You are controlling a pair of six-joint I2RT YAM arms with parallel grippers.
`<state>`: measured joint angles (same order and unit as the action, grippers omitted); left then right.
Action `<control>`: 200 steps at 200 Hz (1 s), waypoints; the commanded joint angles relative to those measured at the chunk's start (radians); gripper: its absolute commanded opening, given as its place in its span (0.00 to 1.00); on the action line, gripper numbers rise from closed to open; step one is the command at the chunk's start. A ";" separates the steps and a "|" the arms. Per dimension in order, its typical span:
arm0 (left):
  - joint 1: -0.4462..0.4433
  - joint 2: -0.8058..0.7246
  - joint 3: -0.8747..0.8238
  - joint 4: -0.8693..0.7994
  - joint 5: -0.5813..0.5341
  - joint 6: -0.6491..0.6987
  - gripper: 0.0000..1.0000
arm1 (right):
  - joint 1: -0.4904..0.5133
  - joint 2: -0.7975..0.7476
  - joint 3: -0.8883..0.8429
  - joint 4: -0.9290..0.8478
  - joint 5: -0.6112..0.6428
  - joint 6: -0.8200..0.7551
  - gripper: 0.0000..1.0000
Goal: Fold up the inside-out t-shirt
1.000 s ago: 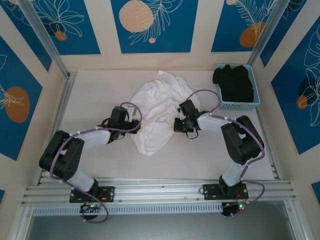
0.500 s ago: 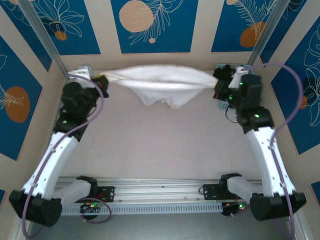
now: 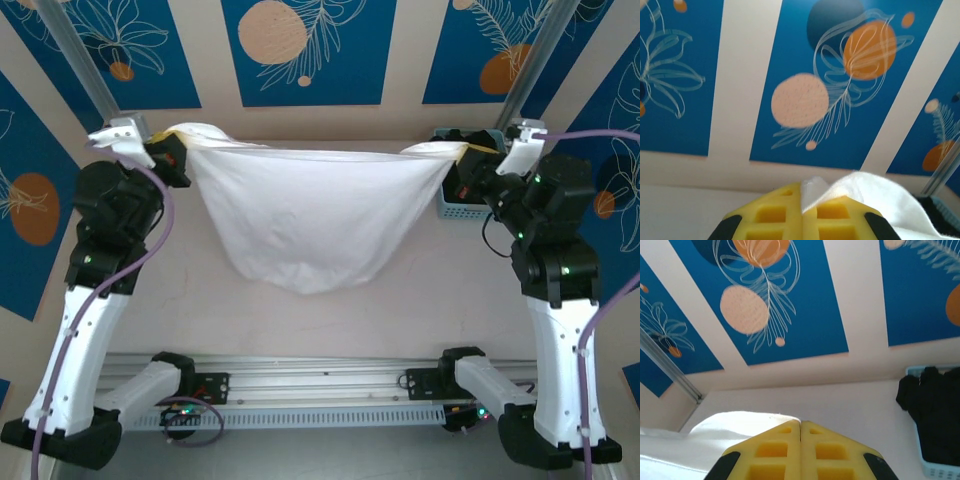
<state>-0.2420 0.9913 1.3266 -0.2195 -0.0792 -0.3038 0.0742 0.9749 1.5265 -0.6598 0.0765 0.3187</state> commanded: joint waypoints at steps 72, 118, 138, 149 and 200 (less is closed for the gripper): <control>0.028 0.399 0.371 -0.062 0.038 0.055 0.00 | -0.022 0.401 0.264 0.075 -0.094 0.008 0.00; 0.029 0.281 0.549 -0.075 0.128 0.014 0.00 | -0.021 0.352 0.521 -0.012 -0.076 -0.017 0.00; 0.028 0.162 0.509 -0.067 0.139 -0.004 0.00 | -0.020 0.244 0.490 -0.012 -0.075 -0.011 0.00; 0.028 0.099 0.481 -0.061 0.137 -0.010 0.00 | -0.021 0.179 0.462 -0.009 -0.071 -0.006 0.00; 0.029 -0.001 0.483 -0.143 0.065 0.048 0.00 | -0.021 0.031 0.458 -0.042 -0.039 -0.014 0.00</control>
<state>-0.2264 0.9478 1.8015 -0.3222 0.0326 -0.2920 0.0586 0.9985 1.9900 -0.6712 0.0063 0.3168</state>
